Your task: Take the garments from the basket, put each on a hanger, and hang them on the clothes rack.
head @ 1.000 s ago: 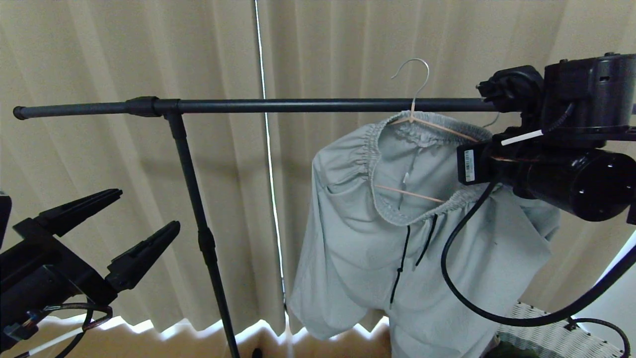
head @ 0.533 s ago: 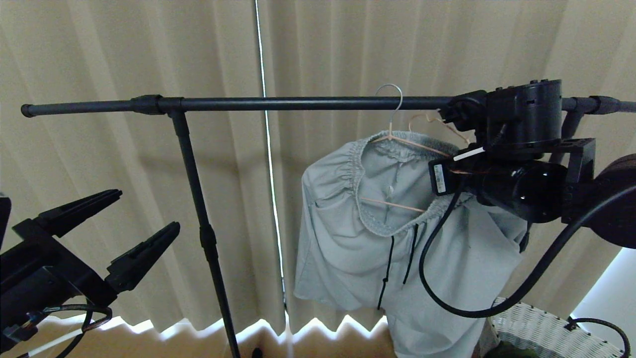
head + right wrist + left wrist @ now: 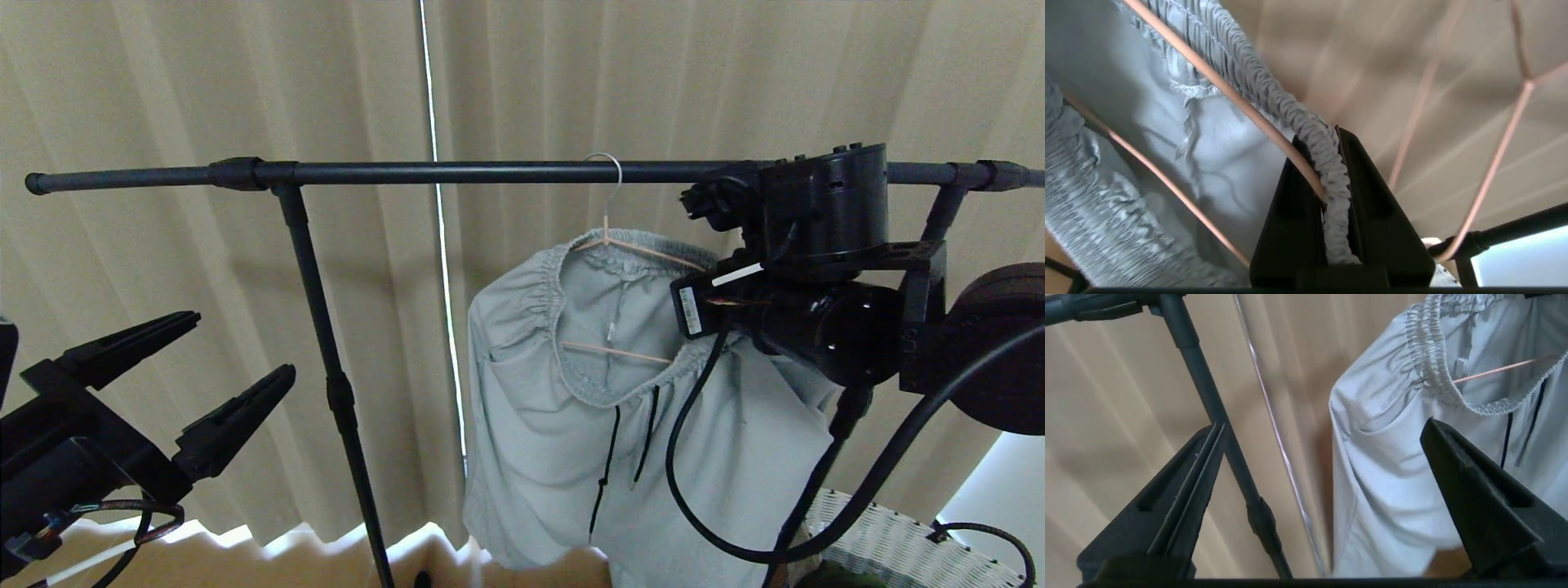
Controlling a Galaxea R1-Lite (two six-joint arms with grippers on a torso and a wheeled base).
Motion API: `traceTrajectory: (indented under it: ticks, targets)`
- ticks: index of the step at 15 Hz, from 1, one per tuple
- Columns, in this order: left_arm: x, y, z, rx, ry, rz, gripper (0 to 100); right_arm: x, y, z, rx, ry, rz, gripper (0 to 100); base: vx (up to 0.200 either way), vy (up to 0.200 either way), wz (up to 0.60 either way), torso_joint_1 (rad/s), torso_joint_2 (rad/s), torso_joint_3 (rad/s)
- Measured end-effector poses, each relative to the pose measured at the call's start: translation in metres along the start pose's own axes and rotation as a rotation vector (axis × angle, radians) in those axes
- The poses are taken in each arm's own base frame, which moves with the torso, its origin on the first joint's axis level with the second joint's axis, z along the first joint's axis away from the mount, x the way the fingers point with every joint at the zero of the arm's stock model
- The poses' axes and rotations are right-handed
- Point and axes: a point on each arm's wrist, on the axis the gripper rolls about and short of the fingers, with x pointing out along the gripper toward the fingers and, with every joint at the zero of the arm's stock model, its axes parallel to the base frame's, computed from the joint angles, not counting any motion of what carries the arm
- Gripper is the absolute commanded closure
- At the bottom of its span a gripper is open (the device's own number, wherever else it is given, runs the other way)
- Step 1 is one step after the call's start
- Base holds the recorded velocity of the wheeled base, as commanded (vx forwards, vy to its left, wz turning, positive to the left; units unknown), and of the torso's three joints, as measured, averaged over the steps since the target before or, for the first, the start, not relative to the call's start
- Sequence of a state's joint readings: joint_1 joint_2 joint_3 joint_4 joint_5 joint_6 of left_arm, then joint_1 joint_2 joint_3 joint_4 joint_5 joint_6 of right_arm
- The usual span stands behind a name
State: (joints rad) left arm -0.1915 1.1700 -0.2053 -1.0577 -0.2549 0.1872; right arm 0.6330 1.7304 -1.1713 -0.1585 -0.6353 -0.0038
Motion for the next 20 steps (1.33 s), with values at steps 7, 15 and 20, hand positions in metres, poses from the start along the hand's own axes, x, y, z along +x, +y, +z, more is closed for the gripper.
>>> traceTrajectory:
  ticks: [7,15,20]
  targets:
    - [0.0,0.005,0.004,0.008,-0.014,0.032,0,-0.007,0.003,-0.001,0.061,-0.086,0.09,0,0.0,0.0,0.0,0.0,0.0,0.0]
    - [0.008,0.021,0.004,-0.019,0.099,0.092,0,-0.012,0.012,-0.018,0.11,-0.244,0.414,0,0.0,0.0,0.0,0.0,0.0,0.0]
    - [0.007,0.022,0.008,-0.025,0.113,0.094,0,-0.016,0.013,-0.024,0.121,-0.338,0.562,0,0.0,0.0,0.0,0.0,0.0,0.0]
